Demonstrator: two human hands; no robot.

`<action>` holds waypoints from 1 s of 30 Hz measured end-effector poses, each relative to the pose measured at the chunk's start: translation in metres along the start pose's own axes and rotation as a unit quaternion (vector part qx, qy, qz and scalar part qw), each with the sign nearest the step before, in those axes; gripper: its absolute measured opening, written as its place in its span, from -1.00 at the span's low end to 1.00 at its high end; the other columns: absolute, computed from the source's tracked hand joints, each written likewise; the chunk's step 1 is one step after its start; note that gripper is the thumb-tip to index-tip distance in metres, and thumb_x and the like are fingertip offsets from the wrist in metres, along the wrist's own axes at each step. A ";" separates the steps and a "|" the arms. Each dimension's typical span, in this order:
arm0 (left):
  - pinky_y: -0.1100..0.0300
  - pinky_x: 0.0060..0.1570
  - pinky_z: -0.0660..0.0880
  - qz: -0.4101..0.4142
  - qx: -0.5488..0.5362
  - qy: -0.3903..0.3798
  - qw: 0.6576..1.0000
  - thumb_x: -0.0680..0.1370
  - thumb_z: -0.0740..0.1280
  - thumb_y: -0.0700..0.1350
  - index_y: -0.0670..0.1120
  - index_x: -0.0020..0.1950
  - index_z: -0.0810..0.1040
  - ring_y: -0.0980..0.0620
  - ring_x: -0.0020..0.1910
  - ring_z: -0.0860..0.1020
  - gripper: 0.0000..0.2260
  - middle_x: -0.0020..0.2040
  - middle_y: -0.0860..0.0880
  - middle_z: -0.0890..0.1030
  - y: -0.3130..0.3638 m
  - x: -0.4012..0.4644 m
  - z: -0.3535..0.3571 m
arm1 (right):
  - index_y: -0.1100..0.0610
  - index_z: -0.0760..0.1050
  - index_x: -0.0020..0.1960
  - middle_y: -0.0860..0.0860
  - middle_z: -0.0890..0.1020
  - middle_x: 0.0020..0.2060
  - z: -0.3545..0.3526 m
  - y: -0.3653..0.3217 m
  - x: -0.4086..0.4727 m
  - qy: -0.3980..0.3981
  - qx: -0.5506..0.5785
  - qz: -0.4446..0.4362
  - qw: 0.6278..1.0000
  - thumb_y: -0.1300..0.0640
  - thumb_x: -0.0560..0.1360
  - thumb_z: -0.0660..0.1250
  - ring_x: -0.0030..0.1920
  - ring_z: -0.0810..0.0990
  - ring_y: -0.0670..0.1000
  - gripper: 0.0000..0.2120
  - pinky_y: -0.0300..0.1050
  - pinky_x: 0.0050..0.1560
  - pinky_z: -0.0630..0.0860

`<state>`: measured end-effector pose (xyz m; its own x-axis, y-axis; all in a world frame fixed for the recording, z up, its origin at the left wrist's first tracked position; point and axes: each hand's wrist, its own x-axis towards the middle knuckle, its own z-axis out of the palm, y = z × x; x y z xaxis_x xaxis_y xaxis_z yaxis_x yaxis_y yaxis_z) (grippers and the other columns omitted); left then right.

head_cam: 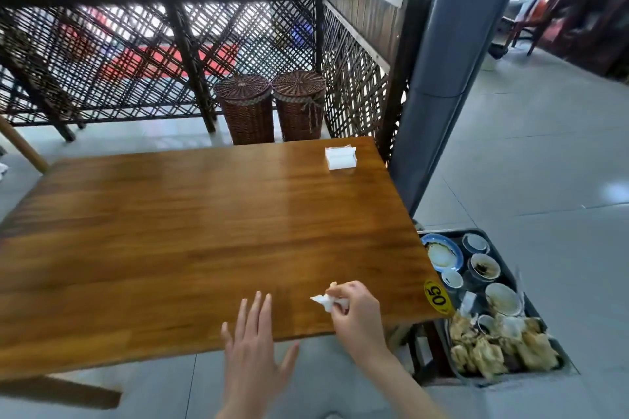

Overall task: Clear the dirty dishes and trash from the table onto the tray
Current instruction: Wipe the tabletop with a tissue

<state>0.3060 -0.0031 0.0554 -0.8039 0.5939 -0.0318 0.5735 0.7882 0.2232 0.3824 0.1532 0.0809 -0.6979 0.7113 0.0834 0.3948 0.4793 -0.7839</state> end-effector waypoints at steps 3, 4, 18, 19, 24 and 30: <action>-0.06 0.43 -0.19 0.012 -0.006 0.003 1.000 0.48 0.03 0.39 0.05 0.54 -0.17 0.04 0.52 -0.21 -0.23 0.55 0.11 -0.14 0.005 -0.021 0.006 | 0.14 0.63 0.01 -0.11 0.54 -0.12 -0.009 0.004 -0.027 0.001 0.001 -0.004 1.000 0.31 0.46 0.37 -0.10 0.54 -0.18 -0.84 -0.45 -0.02 0.47; -0.06 0.43 -0.20 0.012 -0.006 -0.001 1.000 0.48 0.02 0.39 0.04 0.54 -0.19 0.04 0.52 -0.22 -0.23 0.55 0.10 -0.16 0.007 -0.027 0.009 | 0.15 0.62 0.01 -0.11 0.55 -0.12 -0.012 0.005 -0.034 0.003 -0.001 -0.005 1.000 0.31 0.46 0.37 -0.10 0.54 -0.18 -0.84 -0.46 -0.01 0.46; -0.17 0.41 0.02 0.091 -0.074 0.033 0.992 0.45 0.11 0.37 -0.07 0.53 0.13 -0.07 0.52 0.04 -0.22 0.53 -0.01 0.14 0.082 -0.068 0.006 | 0.16 0.62 0.02 -0.01 0.60 -0.05 -0.107 0.047 -0.085 0.075 -0.031 0.028 0.996 0.34 0.45 0.36 -0.01 0.56 -0.12 -0.81 -0.48 0.04 0.39; -0.16 0.42 -0.01 0.094 -0.076 0.035 0.992 0.43 0.04 0.39 -0.06 0.53 0.11 -0.05 0.52 0.01 -0.20 0.54 0.00 0.12 0.089 -0.066 0.006 | 0.16 0.62 0.02 -0.01 0.60 -0.05 -0.116 0.053 -0.086 0.075 -0.033 0.032 0.996 0.34 0.45 0.36 -0.01 0.56 -0.11 -0.81 -0.45 0.04 0.40; -0.12 0.45 -0.10 0.097 -0.078 0.037 0.992 0.48 0.19 0.30 -0.01 0.55 0.01 0.09 0.49 -0.17 -0.24 0.55 0.06 0.01 0.133 -0.060 0.017 | 0.15 0.63 -0.01 -0.06 0.57 -0.11 -0.161 0.088 -0.089 0.086 -0.051 0.053 0.994 0.37 0.43 0.35 -0.06 0.57 -0.11 -0.79 -0.52 -0.01 0.36; -0.15 0.44 -0.05 0.078 -0.095 0.030 0.992 0.44 0.33 0.24 -0.03 0.53 0.11 0.01 0.52 -0.02 -0.23 0.54 0.03 0.12 0.223 -0.052 0.046 | 0.15 0.63 0.02 -0.02 0.62 -0.09 -0.240 0.157 -0.079 0.085 -0.061 0.075 0.992 0.35 0.41 0.39 -0.09 0.56 -0.15 -0.78 -0.55 -0.02 0.37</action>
<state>0.4825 0.1490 0.0619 -0.7193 0.6908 0.0731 0.6554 0.6400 0.4010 0.6426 0.2958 0.0994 -0.5193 0.8507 0.0814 0.5640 0.4128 -0.7152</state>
